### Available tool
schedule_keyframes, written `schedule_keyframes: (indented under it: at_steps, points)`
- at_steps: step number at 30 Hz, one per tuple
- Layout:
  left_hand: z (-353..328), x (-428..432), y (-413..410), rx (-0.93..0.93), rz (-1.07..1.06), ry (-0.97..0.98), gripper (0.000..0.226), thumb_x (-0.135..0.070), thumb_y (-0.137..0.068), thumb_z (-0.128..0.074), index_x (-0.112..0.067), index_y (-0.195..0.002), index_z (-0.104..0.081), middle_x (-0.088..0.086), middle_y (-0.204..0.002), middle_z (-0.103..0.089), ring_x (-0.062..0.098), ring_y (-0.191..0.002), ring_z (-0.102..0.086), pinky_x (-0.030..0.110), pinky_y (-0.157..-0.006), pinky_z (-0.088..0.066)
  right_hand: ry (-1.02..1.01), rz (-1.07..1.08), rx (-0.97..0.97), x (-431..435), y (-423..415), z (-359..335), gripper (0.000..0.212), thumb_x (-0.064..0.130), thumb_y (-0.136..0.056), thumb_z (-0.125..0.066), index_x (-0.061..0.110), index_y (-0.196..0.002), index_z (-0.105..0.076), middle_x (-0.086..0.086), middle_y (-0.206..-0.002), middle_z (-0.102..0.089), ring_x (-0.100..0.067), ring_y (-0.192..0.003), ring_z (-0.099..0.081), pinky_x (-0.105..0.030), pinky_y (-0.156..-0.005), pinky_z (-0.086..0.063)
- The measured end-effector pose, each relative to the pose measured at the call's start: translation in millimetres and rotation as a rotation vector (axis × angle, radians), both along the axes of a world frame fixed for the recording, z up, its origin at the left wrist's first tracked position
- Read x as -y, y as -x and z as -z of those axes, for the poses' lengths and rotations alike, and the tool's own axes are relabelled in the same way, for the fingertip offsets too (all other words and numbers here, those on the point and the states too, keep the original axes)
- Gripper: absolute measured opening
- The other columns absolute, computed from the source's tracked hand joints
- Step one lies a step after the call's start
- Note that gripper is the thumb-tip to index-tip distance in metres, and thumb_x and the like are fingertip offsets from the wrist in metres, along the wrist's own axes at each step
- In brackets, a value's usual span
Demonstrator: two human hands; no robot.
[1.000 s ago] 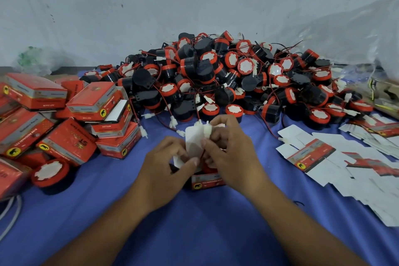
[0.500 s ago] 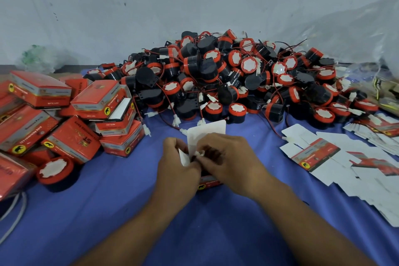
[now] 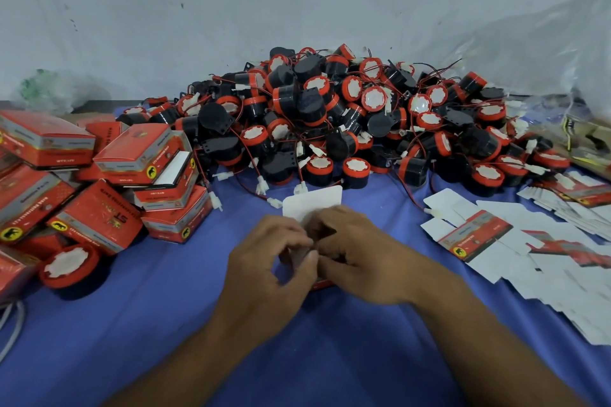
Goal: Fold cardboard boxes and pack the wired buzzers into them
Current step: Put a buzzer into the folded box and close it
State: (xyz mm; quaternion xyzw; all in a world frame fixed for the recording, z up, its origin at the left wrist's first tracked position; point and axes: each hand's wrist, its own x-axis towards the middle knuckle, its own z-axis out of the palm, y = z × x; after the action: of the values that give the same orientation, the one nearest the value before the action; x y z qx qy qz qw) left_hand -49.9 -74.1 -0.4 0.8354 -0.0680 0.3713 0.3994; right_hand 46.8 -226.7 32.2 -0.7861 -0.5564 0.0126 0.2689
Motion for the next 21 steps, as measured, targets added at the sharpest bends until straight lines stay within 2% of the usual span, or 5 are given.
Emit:
schedule_keyframes:
  at_steps: [5, 7, 10, 15, 21]
  points:
    - [3, 0, -5, -0.057, -0.009, -0.238, 0.029, -0.028, -0.09, -0.055, -0.012, -0.096, -0.079, -0.004, -0.101, -0.067, 0.012, -0.094, -0.06, 0.023, -0.079, -0.05, -0.053, 0.135, -0.342, 24, -12, -15, 0.018, 0.019, -0.098, -0.063, 0.012, -0.095, -0.079, -0.002, -0.098, -0.076, -0.018, -0.091, -0.069, -0.034, -0.079, -0.055]
    - [3, -1, -6, -0.106, -0.008, -0.241, 0.034, -0.031, -0.091, -0.052, -0.011, -0.092, -0.079, -0.007, -0.102, -0.065, 0.011, -0.094, -0.058, 0.023, -0.078, -0.049, -0.244, 0.315, -0.398, 31, -20, -17, 0.016, 0.021, -0.098, -0.062, 0.021, -0.103, -0.078, 0.01, -0.102, -0.075, -0.001, -0.093, -0.068, -0.017, -0.081, -0.053]
    - [2, -2, -6, -0.159, 0.004, -0.203, 0.037, -0.033, -0.093, -0.05, -0.009, -0.094, -0.078, -0.011, -0.104, -0.062, 0.007, -0.098, -0.056, 0.022, -0.079, -0.049, -0.366, 0.643, -0.468, 37, -36, -11, 0.017, 0.01, -0.098, -0.057, 0.02, -0.1, -0.07, 0.005, -0.084, -0.069, 0.001, -0.069, -0.062, -0.018, -0.066, -0.05]
    - [1, -4, -8, -0.264, 0.028, 0.016, 0.019, -0.013, -0.096, -0.061, -0.013, -0.086, -0.078, -0.014, -0.102, -0.06, 0.012, -0.099, -0.059, 0.02, -0.079, -0.05, -0.402, 0.411, -1.063, 34, -38, -5, 0.009, 0.002, -0.094, -0.064, 0.002, -0.103, -0.067, -0.009, -0.074, -0.07, -0.013, -0.063, -0.067, -0.021, -0.061, -0.054]
    - [3, -11, -9, -0.318, 0.043, 0.295, 0.026, -0.007, -0.086, -0.071, -0.026, -0.101, -0.062, -0.011, -0.1, -0.062, 0.012, -0.091, -0.062, 0.024, -0.074, -0.053, -0.214, 0.43, -0.804, 10, -23, 11, 0.037, 0.016, -0.084, -0.08, 0.017, -0.112, -0.055, 0.0, -0.098, -0.066, -0.009, -0.074, -0.066, -0.02, -0.061, -0.054]
